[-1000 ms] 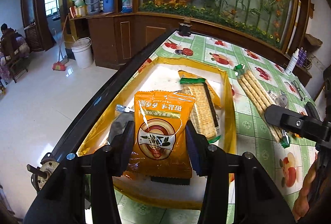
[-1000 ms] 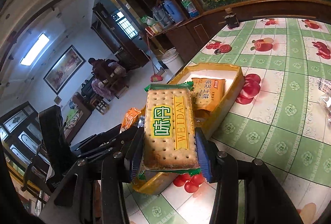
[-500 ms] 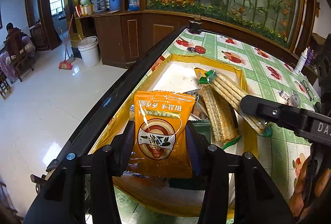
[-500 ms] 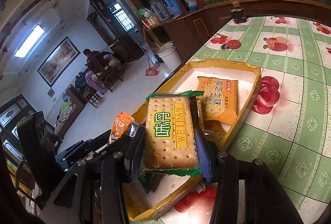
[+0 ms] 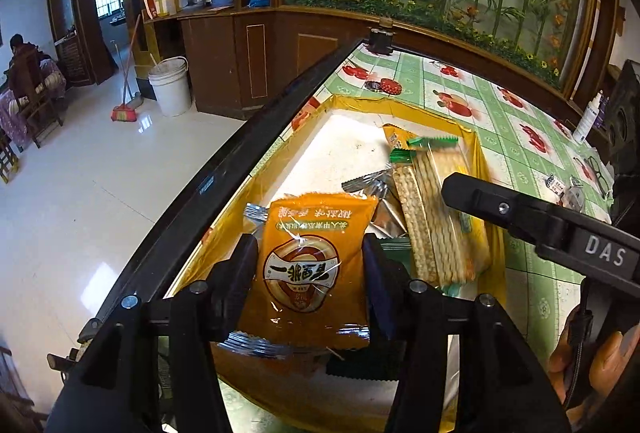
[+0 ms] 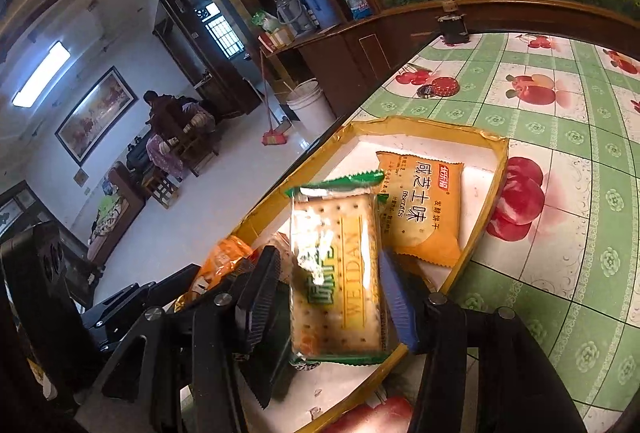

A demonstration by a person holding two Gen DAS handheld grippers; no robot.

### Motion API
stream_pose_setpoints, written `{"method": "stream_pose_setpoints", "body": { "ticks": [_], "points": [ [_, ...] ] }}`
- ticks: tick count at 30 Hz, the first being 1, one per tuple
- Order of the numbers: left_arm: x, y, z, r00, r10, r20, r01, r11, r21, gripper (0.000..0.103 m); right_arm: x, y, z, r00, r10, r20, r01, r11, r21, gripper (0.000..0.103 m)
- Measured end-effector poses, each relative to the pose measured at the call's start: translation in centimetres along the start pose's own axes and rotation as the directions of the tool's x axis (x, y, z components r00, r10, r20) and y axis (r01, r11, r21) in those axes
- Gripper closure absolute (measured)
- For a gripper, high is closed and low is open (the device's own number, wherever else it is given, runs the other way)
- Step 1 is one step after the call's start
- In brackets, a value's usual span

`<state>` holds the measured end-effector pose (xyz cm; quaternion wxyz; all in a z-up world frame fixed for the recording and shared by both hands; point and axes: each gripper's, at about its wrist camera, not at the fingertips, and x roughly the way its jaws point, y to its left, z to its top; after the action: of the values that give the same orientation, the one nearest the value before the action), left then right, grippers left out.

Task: Organize snacks
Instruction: 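Carry the orange snack bag and WEIDAN cracker pack over the tray with both tools, then open both tools to drop the orange bag and WEIDAN pack into the tray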

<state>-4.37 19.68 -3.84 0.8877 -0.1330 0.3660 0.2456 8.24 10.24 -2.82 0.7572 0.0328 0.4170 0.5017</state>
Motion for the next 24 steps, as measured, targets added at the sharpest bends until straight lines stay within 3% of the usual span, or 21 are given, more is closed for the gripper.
{"method": "stream_pose_setpoints", "body": {
  "ticks": [7,12,16,19,24],
  "points": [
    [-1.4,-0.8,0.0,0.999,0.006,0.037,-0.006,1.0,0.003,0.039,-2.1,-2.1,-0.3,0.999,0.025,0.033,-0.027,0.998,0.065,0.039],
    [-2.5,-1.5,0.3,0.997,0.025,0.069,-0.026,1.0,0.012,0.037,-3.1,-3.0,-0.8,0.998,0.056,0.039,-0.06,0.993,0.106,0.039],
    [-3.2,-2.2,0.4,0.994,0.047,0.102,-0.049,0.999,0.014,0.026,-5.6,-3.6,-1.5,0.995,0.055,0.08,-0.064,0.991,0.113,0.035],
    [-3.4,-3.0,0.5,0.991,0.073,0.116,-0.076,0.997,0.028,0.026,-7.9,-4.4,-2.3,0.993,0.016,0.115,-0.03,0.993,0.117,0.026],
    [-3.3,-5.1,0.4,0.991,0.077,0.111,-0.085,0.994,0.07,0.026,-11.6,-7.0,-4.1,0.986,-0.072,0.149,0.05,0.987,0.15,0.023]
  ]
}}
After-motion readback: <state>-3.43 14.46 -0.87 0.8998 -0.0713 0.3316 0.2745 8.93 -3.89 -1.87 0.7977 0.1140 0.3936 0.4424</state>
